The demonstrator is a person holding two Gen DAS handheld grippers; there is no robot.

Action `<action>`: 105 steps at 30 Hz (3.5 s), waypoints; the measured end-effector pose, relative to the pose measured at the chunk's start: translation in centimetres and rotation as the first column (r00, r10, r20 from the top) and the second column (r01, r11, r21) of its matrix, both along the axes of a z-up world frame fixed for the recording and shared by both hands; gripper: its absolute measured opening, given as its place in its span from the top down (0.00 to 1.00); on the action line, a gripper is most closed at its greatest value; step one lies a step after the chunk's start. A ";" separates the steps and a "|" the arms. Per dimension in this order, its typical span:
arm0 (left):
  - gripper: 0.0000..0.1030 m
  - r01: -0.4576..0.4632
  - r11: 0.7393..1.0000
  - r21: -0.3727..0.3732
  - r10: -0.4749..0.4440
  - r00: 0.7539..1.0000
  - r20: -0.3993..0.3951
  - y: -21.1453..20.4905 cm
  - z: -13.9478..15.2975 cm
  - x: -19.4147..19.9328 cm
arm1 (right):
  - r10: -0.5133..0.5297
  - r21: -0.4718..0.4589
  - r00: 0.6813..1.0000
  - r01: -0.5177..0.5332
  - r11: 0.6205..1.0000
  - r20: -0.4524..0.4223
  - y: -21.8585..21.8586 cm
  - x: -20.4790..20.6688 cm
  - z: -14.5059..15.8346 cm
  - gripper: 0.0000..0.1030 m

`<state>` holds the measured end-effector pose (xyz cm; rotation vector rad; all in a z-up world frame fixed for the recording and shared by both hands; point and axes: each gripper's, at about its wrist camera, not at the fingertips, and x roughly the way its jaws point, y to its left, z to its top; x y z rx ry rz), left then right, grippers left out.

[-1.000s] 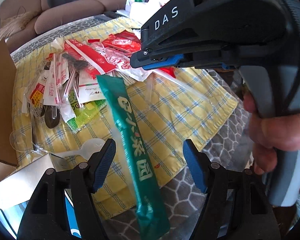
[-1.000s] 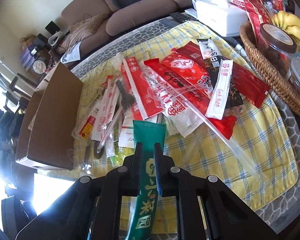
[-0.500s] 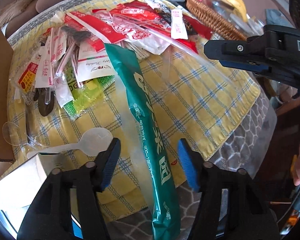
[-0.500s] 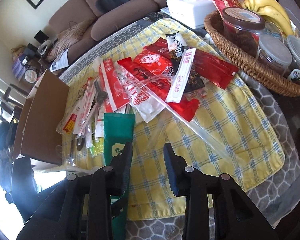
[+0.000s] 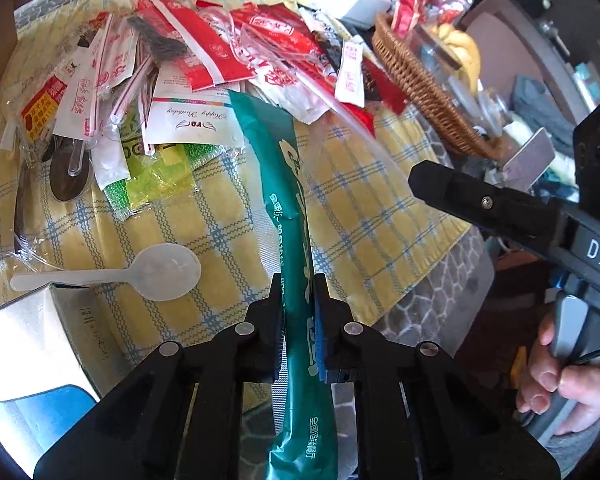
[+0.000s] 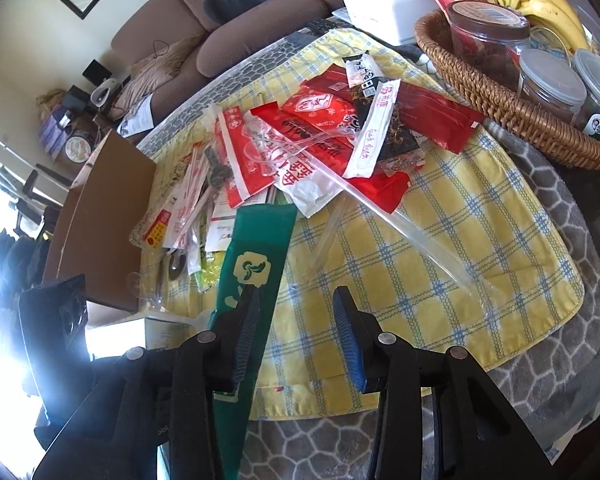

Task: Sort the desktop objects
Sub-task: 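Carry the green packet with the left gripper over the cardboard box, then lower the green packet into the box and open the left gripper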

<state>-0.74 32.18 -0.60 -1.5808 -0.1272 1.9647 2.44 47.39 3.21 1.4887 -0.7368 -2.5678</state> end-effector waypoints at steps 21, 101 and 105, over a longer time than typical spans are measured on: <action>0.95 -0.147 0.939 0.310 0.205 0.965 -0.164 -15.0 15.7 -0.9 | 0.136 -0.160 0.981 -0.158 0.974 -0.136 -12.8 -2.1 9.7 0.46; 0.10 -0.493 0.870 -0.004 0.463 0.819 -0.338 -38.3 13.9 -8.2 | 0.370 0.167 0.929 -0.363 0.917 -0.017 -33.8 -14.3 8.5 0.00; 0.10 -0.472 0.881 -0.004 0.442 0.828 -0.346 -36.9 14.3 -7.1 | 0.344 0.173 0.939 -0.335 0.926 -0.020 -31.6 -12.9 8.5 0.00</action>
